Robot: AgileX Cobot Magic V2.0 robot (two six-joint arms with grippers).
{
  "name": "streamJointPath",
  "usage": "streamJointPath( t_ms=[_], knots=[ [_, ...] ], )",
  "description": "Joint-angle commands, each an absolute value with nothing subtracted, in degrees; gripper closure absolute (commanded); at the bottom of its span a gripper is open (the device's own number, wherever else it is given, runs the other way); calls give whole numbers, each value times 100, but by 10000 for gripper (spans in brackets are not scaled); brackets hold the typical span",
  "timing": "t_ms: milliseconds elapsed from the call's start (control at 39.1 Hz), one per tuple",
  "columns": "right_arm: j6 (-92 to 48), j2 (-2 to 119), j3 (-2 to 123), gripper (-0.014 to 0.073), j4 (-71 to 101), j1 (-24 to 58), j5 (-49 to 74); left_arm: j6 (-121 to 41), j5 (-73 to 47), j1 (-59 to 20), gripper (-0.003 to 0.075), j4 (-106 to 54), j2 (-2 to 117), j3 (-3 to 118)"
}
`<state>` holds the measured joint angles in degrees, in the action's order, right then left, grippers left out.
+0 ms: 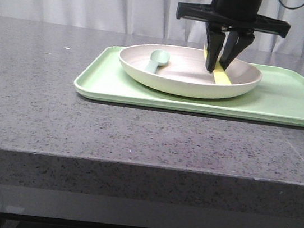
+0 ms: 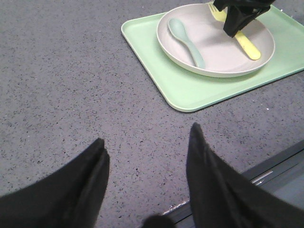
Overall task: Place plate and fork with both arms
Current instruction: 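Close the right gripper on the yellow fork's handle, then lift the fork and carry it beside the plate on the tray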
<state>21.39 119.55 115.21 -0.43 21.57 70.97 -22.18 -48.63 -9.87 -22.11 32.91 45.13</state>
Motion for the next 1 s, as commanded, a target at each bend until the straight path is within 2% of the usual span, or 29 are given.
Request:
streamJointPath(
  t_ms=[0,256,767,971],
  knots=[
    [2001,11375,11684,416,-119,2126,7658,-2223,-4478,-965,353,-2350,3309,4670],
    [1808,10855,11684,416,-145,1942,7658,-2223,-4478,-965,353,-2350,3309,4670],
    [1296,10064,11665,416,-135,960,7669,-2223,-4478,-965,353,-2350,3309,4670],
    [1051,10061,11087,416,-87,692,7663,-2223,-4478,-965,353,-2350,3309,4670]
  ],
)
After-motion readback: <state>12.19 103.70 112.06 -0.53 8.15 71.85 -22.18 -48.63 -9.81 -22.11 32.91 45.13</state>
